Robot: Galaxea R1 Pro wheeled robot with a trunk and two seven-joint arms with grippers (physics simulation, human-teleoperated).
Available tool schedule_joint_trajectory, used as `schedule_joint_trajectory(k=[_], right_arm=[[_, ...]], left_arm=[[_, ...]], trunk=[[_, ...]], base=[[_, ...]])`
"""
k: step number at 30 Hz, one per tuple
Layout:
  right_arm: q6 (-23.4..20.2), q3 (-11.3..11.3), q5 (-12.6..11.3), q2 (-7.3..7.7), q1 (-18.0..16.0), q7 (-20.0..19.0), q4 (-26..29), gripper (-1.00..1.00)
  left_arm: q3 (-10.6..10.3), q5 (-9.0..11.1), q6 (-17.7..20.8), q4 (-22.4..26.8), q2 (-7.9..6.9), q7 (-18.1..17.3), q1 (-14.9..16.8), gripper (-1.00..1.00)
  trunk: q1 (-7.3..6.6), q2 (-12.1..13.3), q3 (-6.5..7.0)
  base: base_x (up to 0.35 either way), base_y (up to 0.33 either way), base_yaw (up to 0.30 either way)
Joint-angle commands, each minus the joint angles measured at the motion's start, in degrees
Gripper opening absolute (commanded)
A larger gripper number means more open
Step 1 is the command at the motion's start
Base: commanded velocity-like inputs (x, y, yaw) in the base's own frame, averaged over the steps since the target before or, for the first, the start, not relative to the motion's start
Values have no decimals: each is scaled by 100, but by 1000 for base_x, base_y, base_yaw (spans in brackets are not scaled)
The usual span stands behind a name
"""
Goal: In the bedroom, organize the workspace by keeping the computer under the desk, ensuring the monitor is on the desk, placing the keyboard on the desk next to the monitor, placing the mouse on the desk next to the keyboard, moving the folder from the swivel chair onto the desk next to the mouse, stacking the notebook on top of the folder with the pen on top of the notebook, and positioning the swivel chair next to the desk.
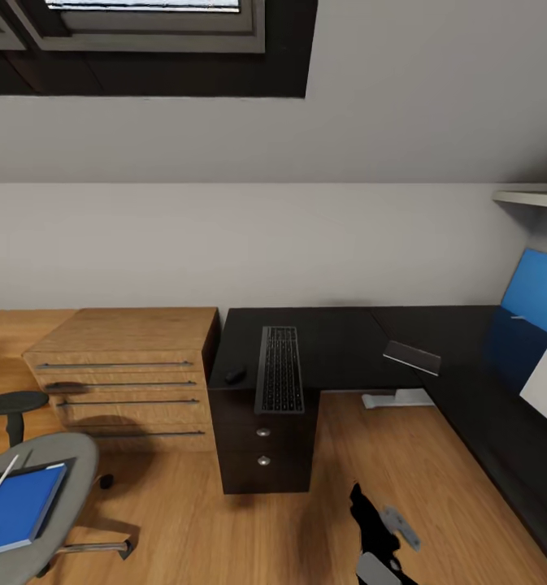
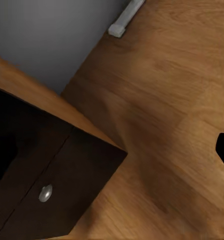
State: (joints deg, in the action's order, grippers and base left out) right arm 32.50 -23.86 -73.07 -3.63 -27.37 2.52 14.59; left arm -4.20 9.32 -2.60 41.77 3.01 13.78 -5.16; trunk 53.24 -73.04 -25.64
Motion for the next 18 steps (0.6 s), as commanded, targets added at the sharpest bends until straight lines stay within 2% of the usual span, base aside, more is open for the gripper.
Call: schedule_joint_trajectory(k=[1,5,6,8,9,13,18], right_arm=[[143,-57,73,-3,-7,25,-140,100],[638,-107,575,-42,-11,25,-674,100],[901,-129,865,-67,-12,23,-895,100],[1121,-141,1127,-83,-13,22,-1068,100],[1361,-154,1447,-100,-14,12,-1273,100],[1494,-167,1645,-127,-8,-4,-1396,100],[1498,-181,1687,-140,-6,-13,-1418,100]], left_arm=[[-28,60,-20,-39,-4,34,-1,100],[-28,69,-21,-320,-3,26,0,100],[-28,72,-26,-546,-3,20,19,100],[-28,74,-33,-781,-3,17,76,100],[-28,77,-41,-1129,-3,4,267,100],[-31,78,-62,-1448,-19,-44,465,100],[-29,72,-77,-1512,-17,-55,499,100]], trunk=[[-22,38,14],[-110,199,86],[-132,239,104],[-176,319,140],[-198,359,158],[-286,520,229],[-396,720,319]], base=[[0,0,0],[0,0,0],[0,0,0],[0,0,0],[0,0,0],[0,0,0],[0,0,0]])
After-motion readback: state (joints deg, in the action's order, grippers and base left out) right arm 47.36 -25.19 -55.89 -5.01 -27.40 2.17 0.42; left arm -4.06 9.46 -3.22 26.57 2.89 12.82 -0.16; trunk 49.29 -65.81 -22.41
